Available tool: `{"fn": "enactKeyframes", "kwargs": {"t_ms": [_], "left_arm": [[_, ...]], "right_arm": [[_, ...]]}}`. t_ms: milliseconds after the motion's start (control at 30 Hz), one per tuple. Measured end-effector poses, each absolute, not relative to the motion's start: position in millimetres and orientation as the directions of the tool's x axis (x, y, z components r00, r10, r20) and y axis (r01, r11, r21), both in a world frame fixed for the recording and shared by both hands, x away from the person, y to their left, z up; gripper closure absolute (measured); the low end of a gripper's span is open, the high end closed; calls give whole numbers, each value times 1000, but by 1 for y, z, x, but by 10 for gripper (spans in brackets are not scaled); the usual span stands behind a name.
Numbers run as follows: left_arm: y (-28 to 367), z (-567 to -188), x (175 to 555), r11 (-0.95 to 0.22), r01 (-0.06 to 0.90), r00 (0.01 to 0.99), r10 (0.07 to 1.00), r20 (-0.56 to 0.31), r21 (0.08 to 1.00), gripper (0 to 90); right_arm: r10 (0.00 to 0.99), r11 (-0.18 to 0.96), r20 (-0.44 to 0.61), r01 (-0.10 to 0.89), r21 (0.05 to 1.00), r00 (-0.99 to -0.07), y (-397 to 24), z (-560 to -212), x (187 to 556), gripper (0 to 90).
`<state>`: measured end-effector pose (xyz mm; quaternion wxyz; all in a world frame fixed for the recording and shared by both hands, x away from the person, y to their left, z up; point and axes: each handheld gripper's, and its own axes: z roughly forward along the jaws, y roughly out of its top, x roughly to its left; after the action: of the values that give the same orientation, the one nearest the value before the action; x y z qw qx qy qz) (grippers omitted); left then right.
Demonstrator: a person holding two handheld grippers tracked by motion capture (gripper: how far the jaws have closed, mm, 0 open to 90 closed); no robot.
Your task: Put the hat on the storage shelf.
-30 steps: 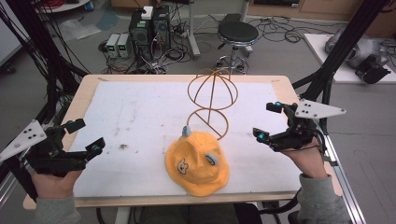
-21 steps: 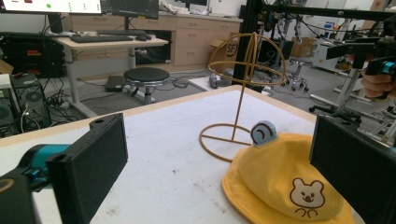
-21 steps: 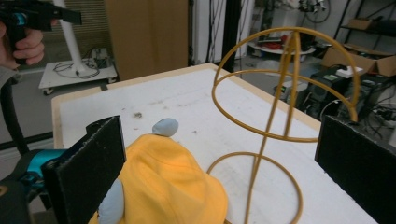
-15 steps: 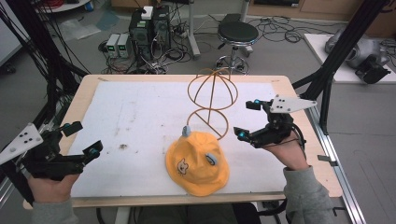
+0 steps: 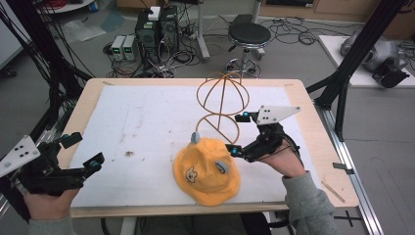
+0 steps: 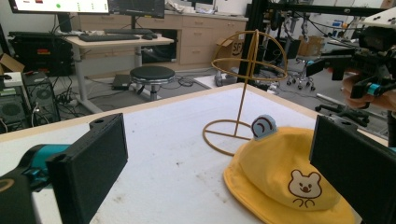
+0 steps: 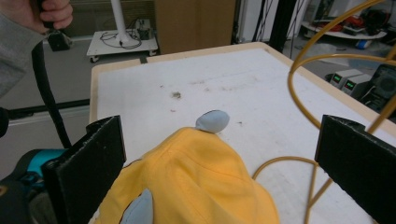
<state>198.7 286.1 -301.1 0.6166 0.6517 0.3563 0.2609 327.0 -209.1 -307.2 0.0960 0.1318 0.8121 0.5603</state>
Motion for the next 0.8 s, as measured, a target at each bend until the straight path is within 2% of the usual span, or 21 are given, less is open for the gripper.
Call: {"fn": "enactKeyframes", "kwargs": {"t_ms": [800], "left_arm": [[293, -301, 187, 15, 144, 588, 803, -98, 989, 47]], "right_arm": [[191, 430, 25, 107, 897, -981, -165, -339, 336, 14]]}}
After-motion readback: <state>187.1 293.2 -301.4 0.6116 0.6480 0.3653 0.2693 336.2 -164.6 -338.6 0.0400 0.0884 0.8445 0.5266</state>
